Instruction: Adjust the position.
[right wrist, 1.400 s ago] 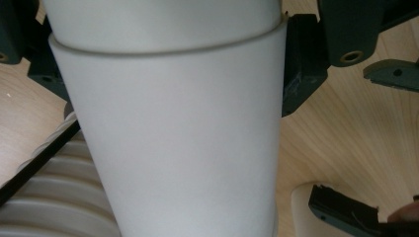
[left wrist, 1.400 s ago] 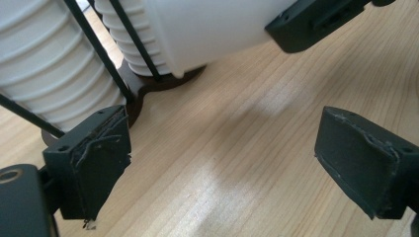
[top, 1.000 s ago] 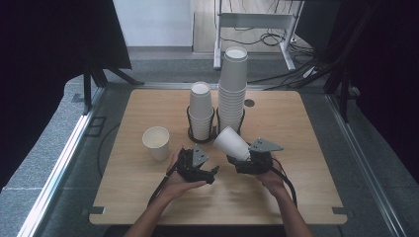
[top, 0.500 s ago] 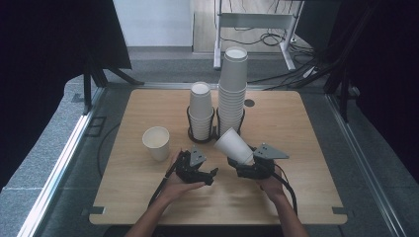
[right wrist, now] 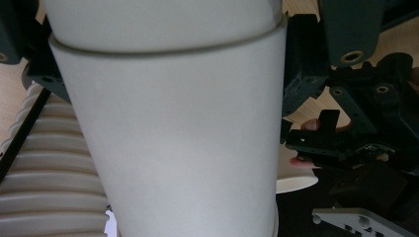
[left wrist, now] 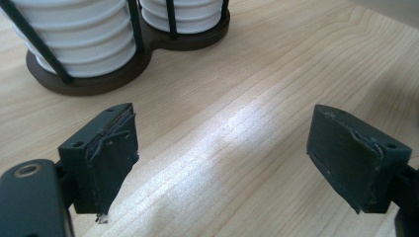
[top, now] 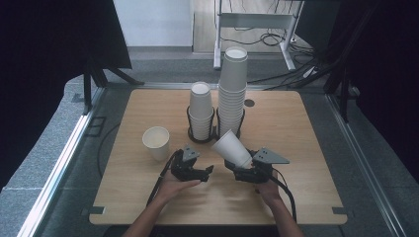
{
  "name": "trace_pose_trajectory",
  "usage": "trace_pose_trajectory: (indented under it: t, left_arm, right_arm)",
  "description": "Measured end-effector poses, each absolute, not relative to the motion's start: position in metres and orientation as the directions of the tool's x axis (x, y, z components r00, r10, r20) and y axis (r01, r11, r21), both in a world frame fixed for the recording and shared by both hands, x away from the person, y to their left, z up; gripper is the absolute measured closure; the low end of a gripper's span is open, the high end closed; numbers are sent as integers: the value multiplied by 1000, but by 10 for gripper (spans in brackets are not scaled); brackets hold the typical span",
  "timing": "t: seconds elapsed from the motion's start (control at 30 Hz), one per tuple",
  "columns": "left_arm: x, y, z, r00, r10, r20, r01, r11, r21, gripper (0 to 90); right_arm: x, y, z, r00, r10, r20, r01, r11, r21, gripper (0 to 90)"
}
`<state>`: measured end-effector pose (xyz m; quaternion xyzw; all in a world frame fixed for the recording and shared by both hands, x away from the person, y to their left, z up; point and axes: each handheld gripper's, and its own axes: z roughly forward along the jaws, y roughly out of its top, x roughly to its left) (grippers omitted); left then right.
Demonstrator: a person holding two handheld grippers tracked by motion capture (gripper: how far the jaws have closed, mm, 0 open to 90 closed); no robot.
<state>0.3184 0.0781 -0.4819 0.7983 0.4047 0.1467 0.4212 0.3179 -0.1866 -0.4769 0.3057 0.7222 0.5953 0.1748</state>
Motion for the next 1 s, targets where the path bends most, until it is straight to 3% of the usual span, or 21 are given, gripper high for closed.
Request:
trace_pose_trajectory:
  t: [0.47, 0.87, 1.0]
  left_arm:
    - [322, 83, -483, 623, 760, -184, 563, -273, 780, 135]
    - [323, 93, -468, 637, 657, -404, 620, -125, 775, 139]
    - [321, 97, -464, 655, 585, -478, 611, -37, 791, 134]
  right_arm:
    - [314, -192, -477, -760, 635, 143, 201, 20, 979, 216]
    - [311, -191, -480, -777, 616, 131, 172, 8, 985, 216]
    - [310, -188, -482, -773, 623, 122, 166, 14, 986, 216]
